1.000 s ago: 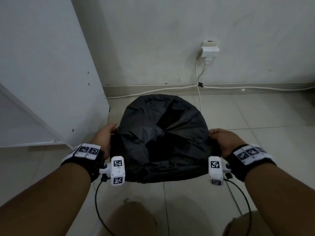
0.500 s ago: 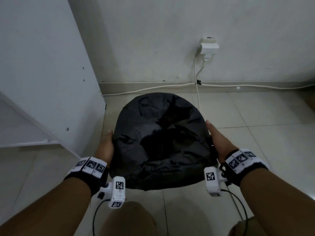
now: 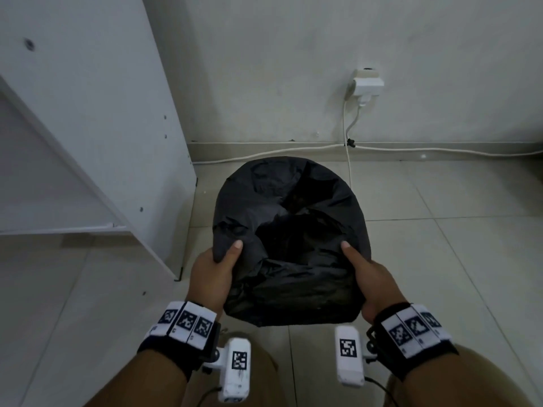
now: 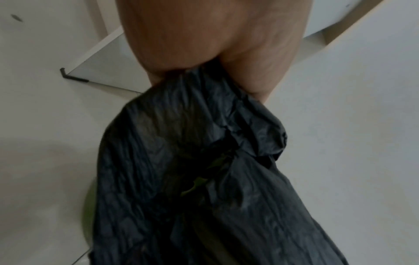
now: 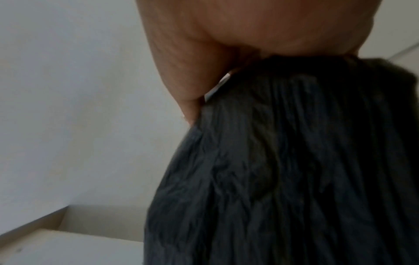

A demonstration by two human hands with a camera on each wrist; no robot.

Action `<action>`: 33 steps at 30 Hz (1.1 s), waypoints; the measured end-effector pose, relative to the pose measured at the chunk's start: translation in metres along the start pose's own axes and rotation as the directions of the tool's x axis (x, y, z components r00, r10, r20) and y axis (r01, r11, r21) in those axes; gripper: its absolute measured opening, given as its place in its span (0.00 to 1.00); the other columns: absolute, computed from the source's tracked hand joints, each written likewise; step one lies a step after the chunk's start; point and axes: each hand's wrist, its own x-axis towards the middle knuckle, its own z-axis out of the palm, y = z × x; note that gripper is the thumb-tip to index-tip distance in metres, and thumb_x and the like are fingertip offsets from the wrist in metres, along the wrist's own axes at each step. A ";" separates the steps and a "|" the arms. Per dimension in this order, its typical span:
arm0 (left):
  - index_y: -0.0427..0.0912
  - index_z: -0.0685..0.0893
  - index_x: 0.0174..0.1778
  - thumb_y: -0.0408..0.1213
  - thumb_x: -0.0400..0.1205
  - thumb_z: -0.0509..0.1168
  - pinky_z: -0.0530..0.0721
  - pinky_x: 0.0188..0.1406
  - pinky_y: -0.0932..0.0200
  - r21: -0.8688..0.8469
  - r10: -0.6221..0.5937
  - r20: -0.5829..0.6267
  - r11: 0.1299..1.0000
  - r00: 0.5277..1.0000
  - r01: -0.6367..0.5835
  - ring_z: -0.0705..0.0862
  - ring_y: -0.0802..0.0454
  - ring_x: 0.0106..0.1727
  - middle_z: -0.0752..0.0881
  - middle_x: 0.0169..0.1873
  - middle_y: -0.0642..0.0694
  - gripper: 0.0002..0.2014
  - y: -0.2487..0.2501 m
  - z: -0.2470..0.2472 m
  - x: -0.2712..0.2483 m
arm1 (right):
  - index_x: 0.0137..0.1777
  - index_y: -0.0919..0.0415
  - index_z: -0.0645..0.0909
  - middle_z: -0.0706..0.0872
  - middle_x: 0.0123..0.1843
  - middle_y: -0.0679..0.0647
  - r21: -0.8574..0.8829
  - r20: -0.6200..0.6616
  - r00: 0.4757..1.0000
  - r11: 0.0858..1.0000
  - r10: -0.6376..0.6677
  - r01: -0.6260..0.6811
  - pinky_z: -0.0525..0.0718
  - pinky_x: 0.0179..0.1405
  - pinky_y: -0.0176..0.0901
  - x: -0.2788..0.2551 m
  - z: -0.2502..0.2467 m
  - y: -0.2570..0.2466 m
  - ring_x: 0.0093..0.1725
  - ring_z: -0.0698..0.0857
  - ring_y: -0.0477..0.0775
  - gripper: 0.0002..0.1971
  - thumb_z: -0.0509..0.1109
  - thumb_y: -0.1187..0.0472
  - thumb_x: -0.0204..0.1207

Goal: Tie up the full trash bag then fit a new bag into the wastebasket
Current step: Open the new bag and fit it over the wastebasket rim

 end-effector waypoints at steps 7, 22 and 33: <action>0.45 0.91 0.49 0.64 0.81 0.62 0.88 0.48 0.46 0.087 -0.038 0.060 0.996 0.997 0.032 0.90 0.42 0.48 0.93 0.44 0.45 0.26 0.002 0.006 0.006 | 0.51 0.61 0.89 0.94 0.49 0.60 0.015 0.015 1.000 1.000 0.009 -0.009 0.88 0.60 0.62 0.000 0.012 0.004 0.51 0.92 0.65 0.32 0.79 0.31 0.62; 0.36 0.84 0.54 0.71 0.78 0.58 0.80 0.49 0.51 -0.109 -0.229 -0.286 0.973 0.931 0.206 0.84 0.39 0.49 0.87 0.49 0.39 0.37 0.002 0.043 0.021 | 0.64 0.53 0.86 0.92 0.58 0.53 0.058 -0.030 0.987 0.986 -0.155 0.157 0.88 0.60 0.62 -0.005 0.035 0.012 0.56 0.91 0.59 0.29 0.72 0.33 0.72; 0.42 0.85 0.46 0.60 0.69 0.71 0.87 0.56 0.33 -0.236 -0.136 -0.195 0.968 0.971 0.088 0.89 0.37 0.52 0.90 0.47 0.39 0.24 -0.005 0.012 0.008 | 0.53 0.69 0.88 0.94 0.50 0.62 0.273 -0.050 0.988 0.950 -0.143 0.151 0.89 0.48 0.53 -0.019 0.006 -0.007 0.48 0.93 0.63 0.16 0.71 0.54 0.81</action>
